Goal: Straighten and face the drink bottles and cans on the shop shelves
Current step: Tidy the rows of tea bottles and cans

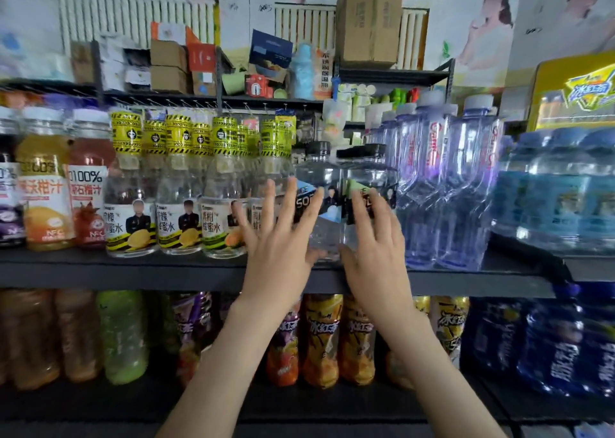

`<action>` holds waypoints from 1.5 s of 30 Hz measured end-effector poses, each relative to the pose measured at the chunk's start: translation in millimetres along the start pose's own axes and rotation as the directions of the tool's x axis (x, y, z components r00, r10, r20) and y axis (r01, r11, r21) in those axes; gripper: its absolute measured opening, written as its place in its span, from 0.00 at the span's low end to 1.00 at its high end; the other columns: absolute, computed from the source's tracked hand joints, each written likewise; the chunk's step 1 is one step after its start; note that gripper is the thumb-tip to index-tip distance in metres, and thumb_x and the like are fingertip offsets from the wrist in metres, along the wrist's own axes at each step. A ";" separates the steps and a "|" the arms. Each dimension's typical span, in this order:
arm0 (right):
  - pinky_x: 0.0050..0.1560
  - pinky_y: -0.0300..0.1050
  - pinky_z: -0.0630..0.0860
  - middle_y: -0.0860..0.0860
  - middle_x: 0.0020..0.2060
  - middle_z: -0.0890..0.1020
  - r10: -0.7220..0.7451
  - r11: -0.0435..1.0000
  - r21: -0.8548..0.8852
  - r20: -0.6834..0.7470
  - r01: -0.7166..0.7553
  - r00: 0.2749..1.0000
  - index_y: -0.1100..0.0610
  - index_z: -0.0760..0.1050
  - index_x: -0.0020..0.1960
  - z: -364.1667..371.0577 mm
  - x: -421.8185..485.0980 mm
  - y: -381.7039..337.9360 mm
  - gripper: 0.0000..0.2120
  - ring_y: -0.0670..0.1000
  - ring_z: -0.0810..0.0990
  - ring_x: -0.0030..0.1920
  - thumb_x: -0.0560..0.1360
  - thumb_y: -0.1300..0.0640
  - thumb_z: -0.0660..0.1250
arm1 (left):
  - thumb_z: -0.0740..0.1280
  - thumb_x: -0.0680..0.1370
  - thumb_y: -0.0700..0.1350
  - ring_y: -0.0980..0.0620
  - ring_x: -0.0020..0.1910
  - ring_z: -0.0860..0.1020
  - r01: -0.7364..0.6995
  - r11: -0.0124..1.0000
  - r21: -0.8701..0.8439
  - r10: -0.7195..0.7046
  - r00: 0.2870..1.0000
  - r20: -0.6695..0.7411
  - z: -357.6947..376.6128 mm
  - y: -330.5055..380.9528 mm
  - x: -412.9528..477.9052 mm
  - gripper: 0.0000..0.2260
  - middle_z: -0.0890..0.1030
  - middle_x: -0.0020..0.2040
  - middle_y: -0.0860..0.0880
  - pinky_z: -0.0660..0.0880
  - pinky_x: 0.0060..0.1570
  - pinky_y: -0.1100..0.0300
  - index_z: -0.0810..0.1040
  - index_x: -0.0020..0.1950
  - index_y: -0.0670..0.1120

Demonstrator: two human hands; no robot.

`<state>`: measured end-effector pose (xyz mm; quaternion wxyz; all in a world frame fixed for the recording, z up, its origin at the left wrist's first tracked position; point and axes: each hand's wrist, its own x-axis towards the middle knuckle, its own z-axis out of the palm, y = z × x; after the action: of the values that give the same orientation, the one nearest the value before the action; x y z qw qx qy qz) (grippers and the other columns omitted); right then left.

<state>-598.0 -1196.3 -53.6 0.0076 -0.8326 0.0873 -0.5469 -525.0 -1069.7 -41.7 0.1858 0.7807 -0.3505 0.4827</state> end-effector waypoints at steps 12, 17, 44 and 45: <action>0.69 0.47 0.65 0.54 0.74 0.61 -0.009 0.993 0.118 -0.018 0.011 1.000 0.59 0.57 0.76 -18.4 -2.8 27.6 0.31 0.51 0.57 0.72 0.76 0.64 0.66 | 0.74 0.69 0.50 0.37 0.75 0.51 -0.060 0.998 -0.010 0.059 0.998 -0.022 11.7 13.2 9.4 0.40 0.49 0.78 0.42 0.44 0.66 0.32 0.58 0.77 0.53; 0.67 0.50 0.62 0.56 0.66 0.65 0.110 0.994 0.042 -0.324 -0.102 0.940 0.62 0.62 0.71 -33.9 -16.8 57.9 0.25 0.55 0.64 0.66 0.76 0.61 0.63 | 0.71 0.70 0.56 0.38 0.75 0.46 -0.056 0.998 -0.028 0.055 0.998 -0.024 13.1 20.4 11.0 0.40 0.45 0.78 0.42 0.41 0.65 0.32 0.55 0.78 0.52; 0.64 0.35 0.58 0.50 0.72 0.64 0.470 0.861 0.206 0.026 -0.464 0.882 0.55 0.57 0.75 -73.7 -16.6 109.6 0.31 0.48 0.62 0.72 0.77 0.49 0.64 | 0.72 0.71 0.54 0.38 0.76 0.49 -0.171 0.957 -0.233 0.148 0.982 -0.115 18.4 128.7 20.1 0.37 0.58 0.77 0.41 0.36 0.67 0.33 0.61 0.76 0.49; 0.64 0.36 0.60 0.50 0.70 0.66 0.455 0.874 0.192 -0.003 -0.446 0.890 0.55 0.59 0.74 -78.2 -18.0 114.2 0.28 0.48 0.63 0.71 0.78 0.50 0.64 | 0.72 0.71 0.54 0.38 0.76 0.50 -0.170 0.955 -0.244 0.145 0.982 -0.117 18.6 135.0 18.7 0.37 0.58 0.77 0.41 0.36 0.67 0.33 0.61 0.76 0.49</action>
<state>-692.0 -1299.5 -50.9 0.2104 -0.7714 0.2274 -0.5559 -606.1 -1180.8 -40.2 0.2615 0.6957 -0.4610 0.4849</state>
